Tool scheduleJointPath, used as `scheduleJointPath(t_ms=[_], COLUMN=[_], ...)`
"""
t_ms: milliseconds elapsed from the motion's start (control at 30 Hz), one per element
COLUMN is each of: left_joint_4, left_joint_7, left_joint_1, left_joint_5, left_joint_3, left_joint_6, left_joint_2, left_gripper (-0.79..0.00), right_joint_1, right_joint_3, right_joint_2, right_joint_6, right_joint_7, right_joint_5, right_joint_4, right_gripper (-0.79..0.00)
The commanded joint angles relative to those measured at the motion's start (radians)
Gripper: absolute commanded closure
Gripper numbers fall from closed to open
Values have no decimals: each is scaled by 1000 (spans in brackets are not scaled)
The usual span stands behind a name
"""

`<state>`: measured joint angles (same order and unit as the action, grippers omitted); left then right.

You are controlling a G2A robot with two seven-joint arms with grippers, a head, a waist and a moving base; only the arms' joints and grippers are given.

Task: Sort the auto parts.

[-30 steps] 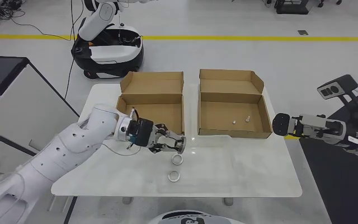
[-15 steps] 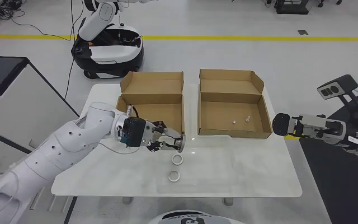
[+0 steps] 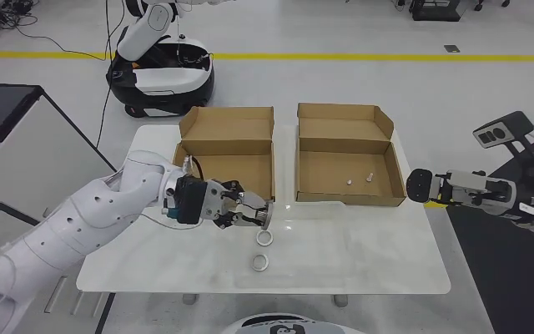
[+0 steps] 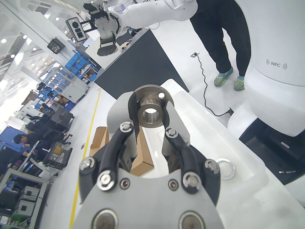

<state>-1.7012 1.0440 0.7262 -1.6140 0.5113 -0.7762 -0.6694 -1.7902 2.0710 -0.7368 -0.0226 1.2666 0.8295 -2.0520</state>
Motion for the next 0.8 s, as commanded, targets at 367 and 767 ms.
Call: scheduleJointPath(t_ms=[367, 767], left_joint_4=[-38, -34], left_joint_7=[91, 110], left_joint_1=[-61, -91], left_joint_5=[18, 25], left_joint_3=[-64, -92], left_joint_6=[91, 110], left_joint_2=[46, 61], left_gripper=[0, 0], right_joint_1=[0, 0], right_joint_3=[0, 0], right_joint_2=[0, 0], right_joint_6=[0, 0], right_joint_7=[0, 0], right_joint_5=[0, 0], right_joint_4=[0, 0], right_gripper=[-785, -785])
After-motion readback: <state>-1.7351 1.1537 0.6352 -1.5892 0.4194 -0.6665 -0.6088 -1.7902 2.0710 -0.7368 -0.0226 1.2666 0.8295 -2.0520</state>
